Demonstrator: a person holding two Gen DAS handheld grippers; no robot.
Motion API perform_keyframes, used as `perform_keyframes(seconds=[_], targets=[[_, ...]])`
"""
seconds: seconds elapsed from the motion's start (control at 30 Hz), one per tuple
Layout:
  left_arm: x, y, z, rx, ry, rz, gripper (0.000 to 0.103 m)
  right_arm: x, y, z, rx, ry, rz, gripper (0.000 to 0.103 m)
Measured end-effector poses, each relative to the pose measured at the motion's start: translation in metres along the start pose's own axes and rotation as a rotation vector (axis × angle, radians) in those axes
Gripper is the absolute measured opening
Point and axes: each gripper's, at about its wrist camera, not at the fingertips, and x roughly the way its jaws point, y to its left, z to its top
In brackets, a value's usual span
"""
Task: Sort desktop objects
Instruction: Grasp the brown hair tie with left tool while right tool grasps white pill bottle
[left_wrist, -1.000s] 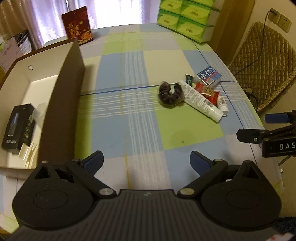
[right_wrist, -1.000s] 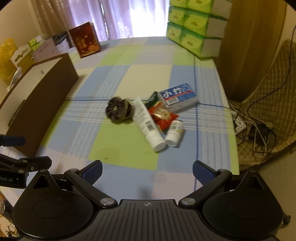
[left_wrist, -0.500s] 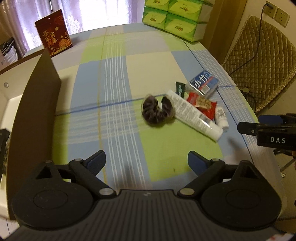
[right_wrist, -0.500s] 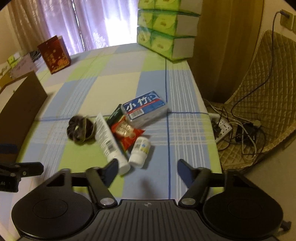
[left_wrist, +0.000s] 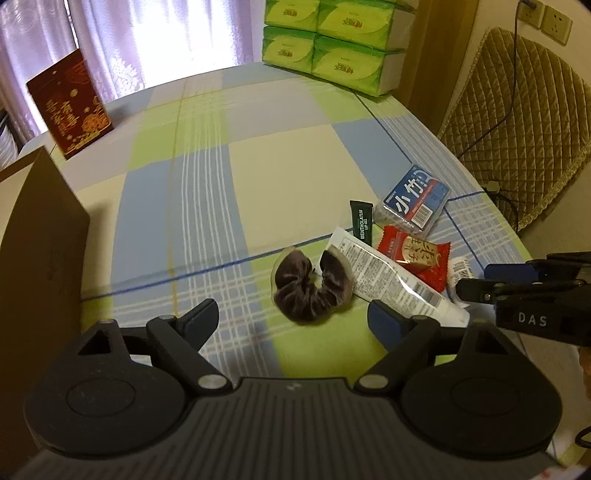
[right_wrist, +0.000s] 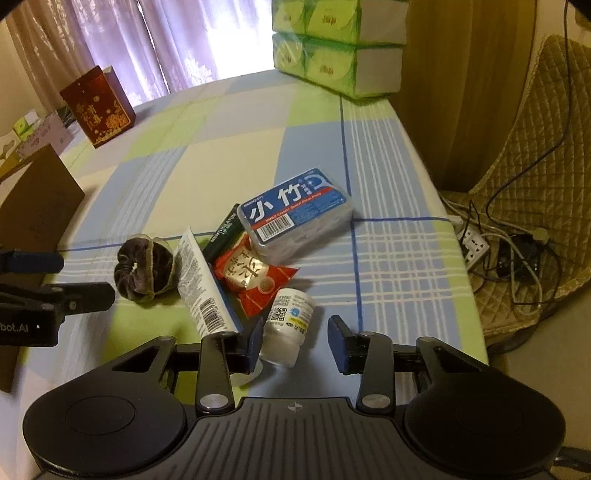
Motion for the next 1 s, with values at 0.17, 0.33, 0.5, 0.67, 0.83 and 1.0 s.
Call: perform_keyframes(seconds=[0.17, 0.33, 0.5, 0.67, 0.83, 1.0], targets=[[0.017, -0.002, 0.007, 0.029, 0.012, -0.008, 0.083, 0.010, -0.004, -0.001, -0.016, 0.020, -0.034, 0.024], [0.031, -0.005, 0.012, 0.078, 0.019, -0.022, 0.074, 0.009, -0.016, 0.002, -0.017, 0.017, -0.070, 0.024], [0.045, -0.007, 0.014, 0.132, 0.021, -0.048, 0.067, 0.006, -0.028, 0.003, 0.003, 0.012, -0.084, 0.024], [0.058, -0.007, 0.012, 0.172, 0.015, -0.103, 0.045, 0.005, -0.029, 0.003, 0.000, 0.004, -0.080, 0.024], [0.055, -0.008, 0.009, 0.152, -0.010, -0.123, 0.024, 0.005, -0.025, 0.001, -0.034, -0.008, -0.081, 0.024], [0.046, -0.004, 0.002, 0.110, 0.008, -0.097, 0.022, 0.004, -0.021, -0.001, -0.067, 0.006, -0.085, 0.024]])
